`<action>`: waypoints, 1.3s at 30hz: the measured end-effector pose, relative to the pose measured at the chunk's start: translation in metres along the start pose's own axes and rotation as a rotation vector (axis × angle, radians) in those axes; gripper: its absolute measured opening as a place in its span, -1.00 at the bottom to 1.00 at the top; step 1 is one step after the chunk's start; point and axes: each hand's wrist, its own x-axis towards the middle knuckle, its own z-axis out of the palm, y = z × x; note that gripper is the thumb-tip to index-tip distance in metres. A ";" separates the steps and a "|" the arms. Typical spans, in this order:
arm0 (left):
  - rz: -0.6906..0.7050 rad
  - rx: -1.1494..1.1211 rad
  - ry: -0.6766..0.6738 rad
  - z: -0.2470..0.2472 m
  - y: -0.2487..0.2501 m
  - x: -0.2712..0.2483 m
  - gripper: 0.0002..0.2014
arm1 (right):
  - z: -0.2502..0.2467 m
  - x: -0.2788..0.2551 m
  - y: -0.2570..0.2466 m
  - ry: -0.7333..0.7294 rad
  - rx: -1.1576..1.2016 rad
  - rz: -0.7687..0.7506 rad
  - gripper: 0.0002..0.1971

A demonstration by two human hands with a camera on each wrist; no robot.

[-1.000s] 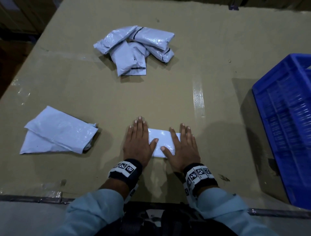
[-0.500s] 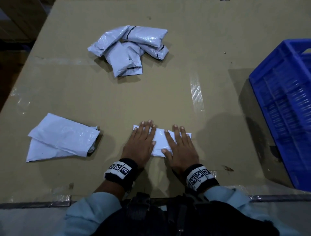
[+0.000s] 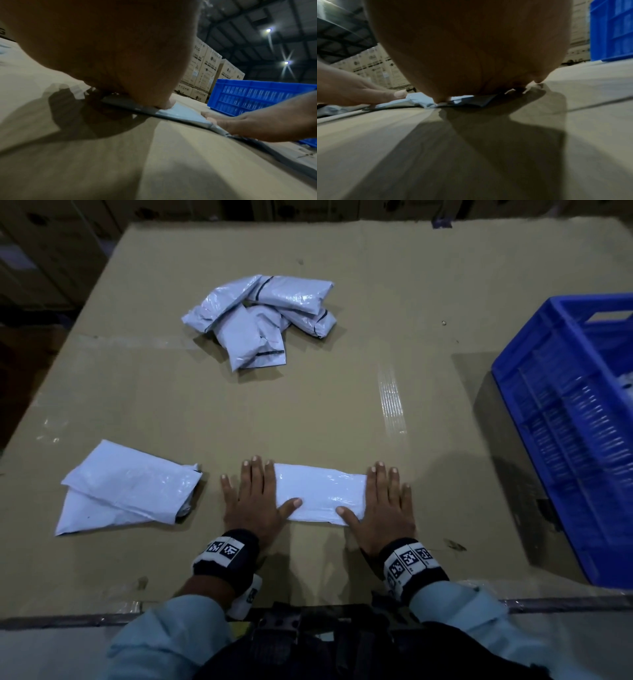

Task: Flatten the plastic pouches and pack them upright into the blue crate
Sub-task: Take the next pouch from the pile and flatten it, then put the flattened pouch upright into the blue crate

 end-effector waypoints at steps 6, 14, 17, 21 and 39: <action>-0.006 -0.586 0.094 -0.014 0.021 -0.008 -0.20 | -0.017 -0.006 -0.004 -0.009 0.022 -0.075 0.09; 0.036 -0.940 0.101 -0.071 0.073 -0.024 -0.09 | -0.055 -0.035 0.040 0.115 0.447 -0.215 -0.53; 0.159 -0.961 0.126 -0.096 0.097 -0.033 -0.43 | -0.081 -0.046 0.068 0.210 0.522 -0.235 -0.82; 0.261 -1.082 0.168 -0.140 0.143 -0.052 -0.64 | -0.131 -0.066 0.102 0.292 0.659 -0.248 -0.73; 0.727 -1.064 0.329 -0.286 0.360 0.001 -0.53 | -0.271 -0.091 0.245 0.926 0.620 0.013 -0.84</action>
